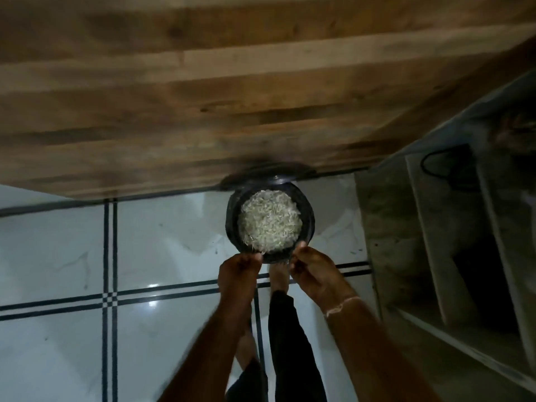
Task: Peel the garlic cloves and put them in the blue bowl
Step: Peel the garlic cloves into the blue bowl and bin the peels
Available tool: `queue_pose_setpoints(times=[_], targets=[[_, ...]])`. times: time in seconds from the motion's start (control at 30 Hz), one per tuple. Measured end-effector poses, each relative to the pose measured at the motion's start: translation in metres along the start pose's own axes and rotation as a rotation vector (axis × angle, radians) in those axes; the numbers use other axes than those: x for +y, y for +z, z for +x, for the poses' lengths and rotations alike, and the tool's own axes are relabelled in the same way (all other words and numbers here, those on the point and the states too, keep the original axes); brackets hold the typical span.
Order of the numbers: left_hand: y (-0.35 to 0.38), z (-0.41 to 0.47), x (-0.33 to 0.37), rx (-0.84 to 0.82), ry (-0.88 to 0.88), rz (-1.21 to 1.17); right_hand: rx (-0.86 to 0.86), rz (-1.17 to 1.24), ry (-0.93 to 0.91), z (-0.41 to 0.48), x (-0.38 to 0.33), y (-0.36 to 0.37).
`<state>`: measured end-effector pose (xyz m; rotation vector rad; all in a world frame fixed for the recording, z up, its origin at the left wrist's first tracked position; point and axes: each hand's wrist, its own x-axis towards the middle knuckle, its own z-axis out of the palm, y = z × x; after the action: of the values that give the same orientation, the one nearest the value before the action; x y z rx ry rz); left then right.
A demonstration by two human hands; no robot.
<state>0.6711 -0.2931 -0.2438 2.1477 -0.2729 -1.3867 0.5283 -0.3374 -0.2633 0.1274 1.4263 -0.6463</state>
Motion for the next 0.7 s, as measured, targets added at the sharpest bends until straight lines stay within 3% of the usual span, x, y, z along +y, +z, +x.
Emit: queue_pose_setpoints(times=[0.17, 0.3, 0.43, 0.57, 0.63, 0.7], targets=[[0.061, 0.108, -0.019, 0.014, -0.238, -0.066, 0.051, -0.023, 0.032, 0.109, 0.002, 0.018], [0.091, 0.154, -0.023, -0.078, -0.376, -0.285, 0.058, -0.171, 0.081, 0.167, 0.001, 0.024], [0.104, 0.172, -0.03, -0.08, -0.425, -0.333, 0.064, -0.251, 0.011, 0.189, 0.014, 0.017], [0.115, 0.159, -0.01, -0.189, -0.527, -0.489, -0.096, -0.347, -0.063, 0.186, 0.035, 0.022], [0.119, 0.156, -0.002, -0.263, -0.546, -0.604, -0.015, -0.34, -0.071, 0.187, 0.035, 0.021], [0.118, 0.146, 0.009, -0.223, -0.548, -0.629, 0.004, -0.251, -0.032, 0.177, 0.028, 0.03]])
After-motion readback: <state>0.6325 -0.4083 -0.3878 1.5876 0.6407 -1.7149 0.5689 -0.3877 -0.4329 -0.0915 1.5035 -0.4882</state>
